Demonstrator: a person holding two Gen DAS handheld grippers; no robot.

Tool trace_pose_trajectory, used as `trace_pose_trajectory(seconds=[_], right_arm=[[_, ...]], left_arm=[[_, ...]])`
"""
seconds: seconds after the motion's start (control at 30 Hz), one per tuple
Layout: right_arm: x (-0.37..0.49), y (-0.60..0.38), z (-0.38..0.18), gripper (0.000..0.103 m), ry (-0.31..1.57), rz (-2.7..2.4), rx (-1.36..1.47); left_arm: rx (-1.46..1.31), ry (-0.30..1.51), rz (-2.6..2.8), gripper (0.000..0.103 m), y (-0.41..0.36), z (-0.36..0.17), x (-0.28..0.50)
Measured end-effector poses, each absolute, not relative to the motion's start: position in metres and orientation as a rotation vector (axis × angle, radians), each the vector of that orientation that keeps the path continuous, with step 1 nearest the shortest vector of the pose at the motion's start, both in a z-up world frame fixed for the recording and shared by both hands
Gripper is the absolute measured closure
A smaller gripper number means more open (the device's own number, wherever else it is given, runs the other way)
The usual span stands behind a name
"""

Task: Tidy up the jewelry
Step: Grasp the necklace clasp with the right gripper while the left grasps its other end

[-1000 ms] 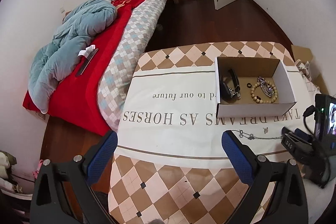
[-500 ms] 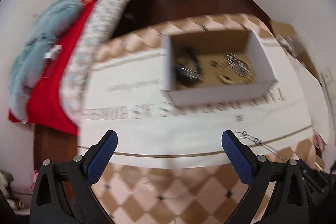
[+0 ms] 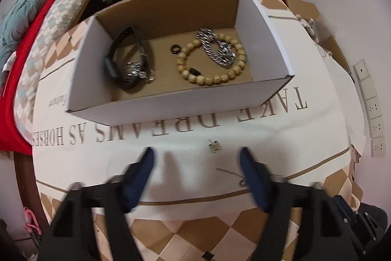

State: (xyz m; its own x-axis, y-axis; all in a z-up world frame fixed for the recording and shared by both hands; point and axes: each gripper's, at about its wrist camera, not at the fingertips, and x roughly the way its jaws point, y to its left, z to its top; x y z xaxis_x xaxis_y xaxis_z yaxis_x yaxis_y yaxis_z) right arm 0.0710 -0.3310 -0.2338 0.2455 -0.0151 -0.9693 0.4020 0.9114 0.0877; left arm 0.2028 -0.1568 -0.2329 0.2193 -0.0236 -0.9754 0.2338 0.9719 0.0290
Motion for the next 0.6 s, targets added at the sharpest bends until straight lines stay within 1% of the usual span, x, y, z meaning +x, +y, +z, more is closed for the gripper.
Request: trace_pose_trajectory(seconds=[0.03, 0.1, 0.17, 0.33, 0.6], right_arm=[[0.072, -0.331, -0.234, 0.09, 1.299, -0.293, 0.349], [0.073, -0.332, -0.234, 0.09, 1.3, -0.292, 0.348], [0.073, -0.334, -0.235, 0.09, 1.299, -0.293, 0.349], [0.074, -0.335, -0.235, 0.09, 1.299, -0.297, 0.349], [0.073, -0.335, -0.231, 0.09, 1.292, -0.291, 0.356]], left_arm=[[0.187, 1.349, -0.187, 0.063, -0.16, -0.236, 0.204], [0.206, 1.358, -0.199, 0.089, -0.165, -0.241, 0.204], [0.221, 1.355, -0.207, 0.097, -0.167, -0.244, 0.203], [0.227, 1.32, -0.208, 0.102, -0.165, -0.24, 0.198], [0.162, 1.265, -0.208, 0.102, -0.134, -0.205, 0.189]])
